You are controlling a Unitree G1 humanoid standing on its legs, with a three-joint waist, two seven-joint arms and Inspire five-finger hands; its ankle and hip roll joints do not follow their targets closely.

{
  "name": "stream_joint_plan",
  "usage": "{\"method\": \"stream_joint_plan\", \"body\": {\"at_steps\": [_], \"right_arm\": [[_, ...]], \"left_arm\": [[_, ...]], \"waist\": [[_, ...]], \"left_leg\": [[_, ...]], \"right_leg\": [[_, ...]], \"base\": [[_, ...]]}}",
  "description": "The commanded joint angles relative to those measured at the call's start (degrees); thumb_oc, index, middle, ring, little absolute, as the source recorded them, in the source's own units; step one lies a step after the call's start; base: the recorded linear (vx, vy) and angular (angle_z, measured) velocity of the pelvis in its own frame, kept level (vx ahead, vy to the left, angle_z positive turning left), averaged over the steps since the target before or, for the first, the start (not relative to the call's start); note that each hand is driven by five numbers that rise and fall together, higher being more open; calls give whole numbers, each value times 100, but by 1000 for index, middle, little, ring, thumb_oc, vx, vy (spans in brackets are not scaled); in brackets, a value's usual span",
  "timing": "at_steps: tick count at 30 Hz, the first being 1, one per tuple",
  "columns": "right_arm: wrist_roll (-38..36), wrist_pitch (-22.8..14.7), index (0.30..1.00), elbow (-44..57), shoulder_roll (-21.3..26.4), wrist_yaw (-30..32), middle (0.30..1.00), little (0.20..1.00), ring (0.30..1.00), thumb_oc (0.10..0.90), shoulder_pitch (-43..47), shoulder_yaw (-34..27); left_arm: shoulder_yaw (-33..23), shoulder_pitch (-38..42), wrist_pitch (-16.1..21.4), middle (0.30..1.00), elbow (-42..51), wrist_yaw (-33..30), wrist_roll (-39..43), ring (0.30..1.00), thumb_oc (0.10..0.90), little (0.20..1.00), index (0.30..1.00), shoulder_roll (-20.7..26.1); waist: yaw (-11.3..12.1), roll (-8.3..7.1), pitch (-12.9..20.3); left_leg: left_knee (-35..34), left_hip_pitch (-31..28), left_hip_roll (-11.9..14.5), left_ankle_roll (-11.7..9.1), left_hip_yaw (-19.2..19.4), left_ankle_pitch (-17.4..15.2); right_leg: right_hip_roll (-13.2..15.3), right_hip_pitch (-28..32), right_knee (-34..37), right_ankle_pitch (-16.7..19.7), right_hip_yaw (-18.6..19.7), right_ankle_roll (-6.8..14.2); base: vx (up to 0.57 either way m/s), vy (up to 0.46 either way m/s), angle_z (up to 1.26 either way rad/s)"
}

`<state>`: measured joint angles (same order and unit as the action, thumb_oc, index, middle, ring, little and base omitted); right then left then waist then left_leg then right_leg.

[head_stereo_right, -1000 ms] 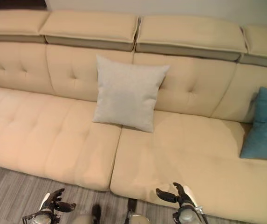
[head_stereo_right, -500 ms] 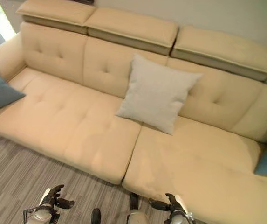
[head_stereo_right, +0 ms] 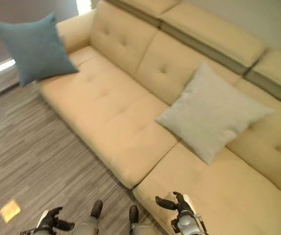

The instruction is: Pick up all the scattered cushions and arrange them neatly on the sofa.

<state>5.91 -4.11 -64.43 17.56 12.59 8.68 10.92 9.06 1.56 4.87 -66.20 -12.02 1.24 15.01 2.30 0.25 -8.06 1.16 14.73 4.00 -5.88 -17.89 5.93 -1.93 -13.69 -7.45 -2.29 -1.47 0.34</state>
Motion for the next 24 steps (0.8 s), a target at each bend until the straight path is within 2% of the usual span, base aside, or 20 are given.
{"method": "stream_joint_plan", "body": {"at_steps": [1, 3, 4, 5, 6, 7, 9, 10, 15, 16, 18, 19, 20, 21, 22, 23, 24], "right_arm": [[-78, -98, 900, 466, 285, 226, 900, 900, 900, 800, -234, 111], [-118, -80, 900, 526, 269, 256, 900, 900, 900, 800, -322, 57], [-118, -80, 900, 525, 269, 256, 900, 900, 900, 800, -321, 56], [-173, -70, 900, 524, 228, 278, 900, 900, 900, 800, -394, 8], [-225, -70, 900, 529, 206, 277, 900, 900, 900, 800, -430, -16], [-247, -66, 900, 539, 191, 291, 900, 900, 900, 800, -468, -39], [-250, -61, 900, 544, 185, 286, 900, 900, 900, 800, -491, -34], [-192, -50, 900, 500, 148, 269, 900, 900, 900, 800, -461, 33], [-11, 8, 900, 470, 46, 202, 900, 900, 900, 800, -425, 165], [43, 16, 900, 497, 27, 189, 900, 900, 900, 800, -435, 182], [142, 47, 900, 572, -5, 124, 900, 900, 900, 800, -474, 228], [142, 47, 900, 573, -5, 124, 900, 900, 900, 800, -474, 228], [153, 65, 900, 651, -8, 116, 900, 900, 900, 800, -441, 256], [132, 53, 900, 760, -25, 111, 900, 900, 900, 800, -466, 278], [132, 54, 900, 760, -25, 111, 900, 900, 900, 800, -466, 278], [109, 37, 900, 766, -47, 123, 900, 900, 900, 800, -470, 300], [86, 29, 900, 719, -77, 131, 900, 900, 900, 800, -445, 319]], "left_arm": [[-61, 70, 115, 900, 112, -214, 81, 900, 800, 900, 900, 187], [-75, 33, 86, 900, 77, -189, 48, 900, 800, 900, 900, 186], [-75, 35, 86, 900, 77, -189, 48, 900, 800, 900, 900, 186], [-77, 18, 50, 900, 26, -162, -33, 900, 800, 900, 900, 226], [-72, 16, 36, 900, 18, -137, -86, 900, 800, 900, 900, 257], [-56, 11, 24, 900, 13, -116, -126, 900, 800, 900, 900, 281], [-61, 4, 22, 900, 26, -104, -149, 900, 800, 900, 900, 301], [-72, -27, 11, 900, 15, -91, -183, 900, 800, 900, 900, 321], [-158, -101, -13, 900, -49, -53, -219, 900, 800, 900, 900, 370], [-169, -115, -19, 900, -51, -50, -237, 900, 800, 900, 900, 382], [-171, -111, -37, 900, -13, -35, -285, 900, 800, 900, 900, 432], [-171, -111, -37, 900, -13, -35, -285, 900, 800, 900, 900, 432], [-163, -94, -48, 900, 31, -39, -270, 900, 800, 900, 900, 464], [-150, -67, -33, 900, 117, -52, -246, 900, 800, 900, 900, 504], [-150, -67, -34, 900, 117, -52, -246, 900, 800, 900, 900, 504], [-145, -53, -20, 900, 162, -56, -212, 900, 800, 900, 900, 514], [-104, -17, -8, 900, 217, -47, -166, 900, 800, 900, 900, 503]], "waist": [[-199, -355, -102], [-284, -380, -49], [-286, -376, -35], [-371, -397, 0], [-419, -397, 20], [-461, -398, 61], [-481, -401, 77], [-438, -435, 132], [-302, -541, 217], [-257, -549, 231], [-228, -515, 208], [-228, -516, 208], [-248, -466, 150], [-297, -385, 93], [-294, -388, 94], [-316, -355, 69], [-343, -321, 42]], "left_leg": [[12, 56, -527, 368, 1603, -259], [70, 17, -326, 386, 2411, -312], [72, 38, -323, 386, 2408, -304], [177, 20, -210, 404, 2954, -398], [180, 4, -175, 414, 3150, -433], [122, -86, -187, 383, 3189, -580], [122, -86, -203, 389, 3182, -584], [22, -139, -262, 417, 3045, -626], [-40, -245, -398, 543, 2859, -721], [-71, -340, -458, 594, 2824, -767], [-175, -636, -623, 737, 2709, -828], [-176, -636, -624, 737, 2709, -828], [-217, -661, -635, 818, 2682, -719], [-313, -825, -633, 854, 2519, -719], [-315, -825, -636, 855, 2523, -718], [-354, -919, -622, 861, 2440, -727], [-398, -1025, -612, 853, 2301, -737]], "right_leg": [[374, 714, 487, -327, -237, 377], [427, 830, 653, -277, -546, 379], [423, 813, 658, -265, -548, 378], [462, 898, 777, -234, -825, 390], [476, 912, 811, -226, -956, 386], [496, 998, 838, -320, -1022, 413], [512, 1036, 858, -322, -1124, 410], [554, 1129, 816, -381, -1208, 414], [738, 1219, 396, -582, -1309, 486], [829, 1223, 174, -646, -1350, 518], [1166, 1033, -846, -467, -1389, 608], [1167, 1032, -848, -468, -1388, 608], [1225, 848, -1212, -66, -1342, 570], [1191, 566, -1811, 35, -1095, 556], [1195, 559, -1821, 30, -1090, 557], [1116, 403, -1992, 8, -908, 510], [920, 235, -1959, -108, -706, 430]], "base": [[-129, -87, 102], [1, -46, 157], [28, -43, 138], [20, -23, 118], [121, -7, 139], [106, 20, 129], [143, 73, 119], [219, 125, 69], [183, 131, 37], [218, 213, 30], [232, 258, 27], [34, 165, 33], [76, 159, 35], [76, 159, 32], [164, 104, 45], [171, 54, 48], [284, 53, 58]]}}
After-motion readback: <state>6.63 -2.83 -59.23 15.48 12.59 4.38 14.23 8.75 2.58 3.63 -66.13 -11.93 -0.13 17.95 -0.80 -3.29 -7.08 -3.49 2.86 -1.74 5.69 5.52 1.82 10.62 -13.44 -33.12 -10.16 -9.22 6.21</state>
